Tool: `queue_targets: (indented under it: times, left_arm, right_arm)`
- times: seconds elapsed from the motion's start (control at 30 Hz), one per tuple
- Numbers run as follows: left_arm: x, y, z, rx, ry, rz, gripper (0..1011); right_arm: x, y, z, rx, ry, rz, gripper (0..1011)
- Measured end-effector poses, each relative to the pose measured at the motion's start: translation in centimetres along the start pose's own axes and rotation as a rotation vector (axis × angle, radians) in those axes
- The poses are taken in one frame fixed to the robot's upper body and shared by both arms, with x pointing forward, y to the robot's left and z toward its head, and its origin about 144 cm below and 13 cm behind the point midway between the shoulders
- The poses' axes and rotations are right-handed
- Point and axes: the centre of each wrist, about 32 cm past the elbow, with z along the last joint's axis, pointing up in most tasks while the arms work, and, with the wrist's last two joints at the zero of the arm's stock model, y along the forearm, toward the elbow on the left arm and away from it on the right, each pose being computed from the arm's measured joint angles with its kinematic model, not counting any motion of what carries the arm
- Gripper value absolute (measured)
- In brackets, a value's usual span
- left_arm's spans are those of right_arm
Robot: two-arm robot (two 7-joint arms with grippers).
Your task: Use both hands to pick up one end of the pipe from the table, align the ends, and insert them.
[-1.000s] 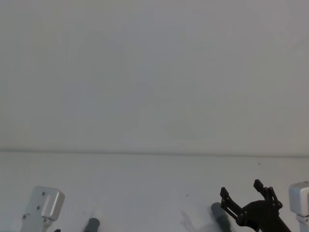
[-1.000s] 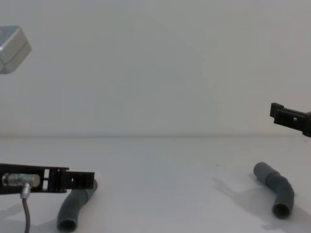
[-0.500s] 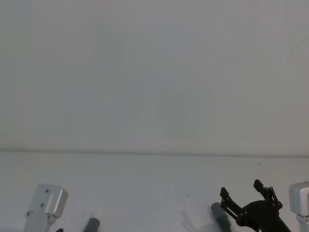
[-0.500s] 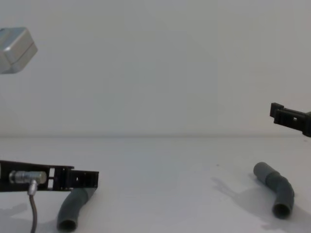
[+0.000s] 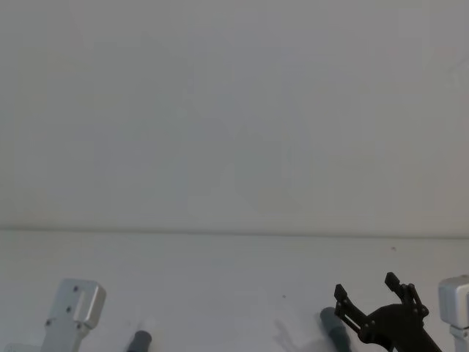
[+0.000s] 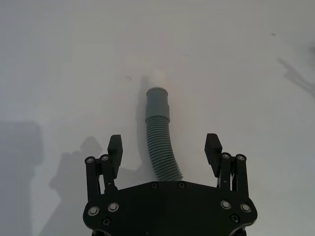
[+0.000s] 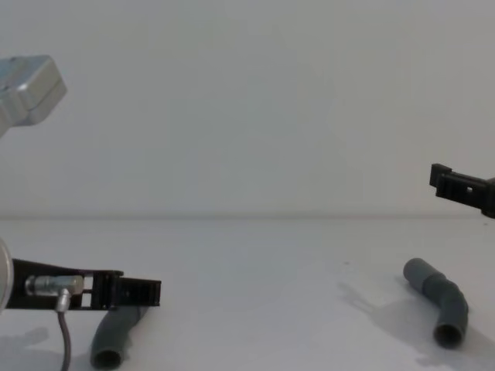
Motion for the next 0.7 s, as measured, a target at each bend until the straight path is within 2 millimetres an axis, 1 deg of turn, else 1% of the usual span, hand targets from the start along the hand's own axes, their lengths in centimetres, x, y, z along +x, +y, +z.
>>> queue_targets:
  times: [0.27,0.57,0.7]
  left_arm:
    - [-0.2,-0.6,0.3,0.016,-0.013,0.023,1001]
    - [-0.6,-2.1,0.4,-0.008,-0.023,0.035,1001]
    - [-1.0,-3.0,0.2,-0.018,-0.013,0.029,1001]
  right_arm:
    - [0.0,0.0,0.0,0.000,0.000,0.000,1001]
    - [0.0,0.0,0.0,0.000,0.000,0.000,1001]
    - [0.0,0.0,0.0,0.000,0.000,0.000,1001]
